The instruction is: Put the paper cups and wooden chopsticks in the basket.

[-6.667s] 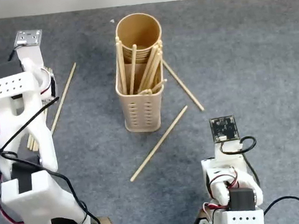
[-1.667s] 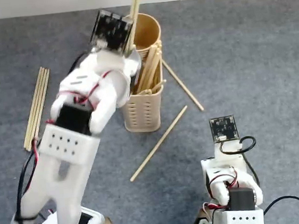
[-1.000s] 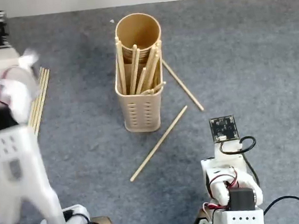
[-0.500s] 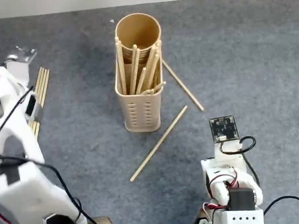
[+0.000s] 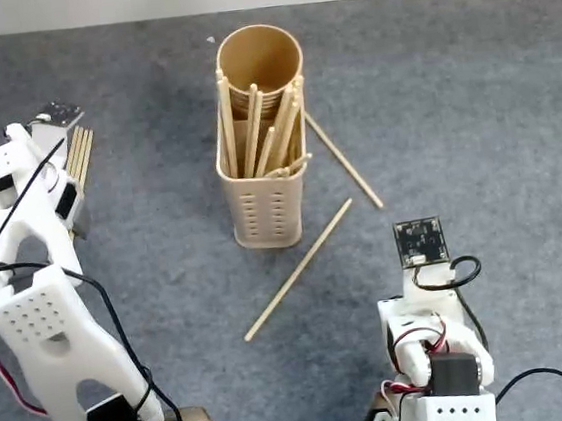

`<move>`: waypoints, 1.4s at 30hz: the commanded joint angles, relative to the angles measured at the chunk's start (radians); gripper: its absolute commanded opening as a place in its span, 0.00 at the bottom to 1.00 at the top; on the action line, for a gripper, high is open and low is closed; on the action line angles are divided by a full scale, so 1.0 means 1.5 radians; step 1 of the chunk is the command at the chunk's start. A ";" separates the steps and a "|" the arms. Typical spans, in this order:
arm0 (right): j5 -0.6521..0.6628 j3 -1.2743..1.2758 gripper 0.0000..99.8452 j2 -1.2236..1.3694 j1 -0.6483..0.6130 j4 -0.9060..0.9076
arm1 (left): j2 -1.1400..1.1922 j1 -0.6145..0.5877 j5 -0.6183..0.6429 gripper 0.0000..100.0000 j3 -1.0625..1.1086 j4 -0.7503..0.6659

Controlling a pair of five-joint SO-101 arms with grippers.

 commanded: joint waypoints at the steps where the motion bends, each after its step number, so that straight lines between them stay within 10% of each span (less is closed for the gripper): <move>1: 0.001 0.102 0.01 -0.009 0.005 0.005 | -0.007 0.013 0.009 0.16 -0.022 0.004; 32: 0.001 0.102 0.01 -0.009 0.005 0.005 | 0.041 0.072 0.012 0.14 0.087 -0.088; 42: 0.001 0.102 0.01 -0.009 0.005 0.005 | 0.129 0.125 0.054 0.12 -0.102 -0.001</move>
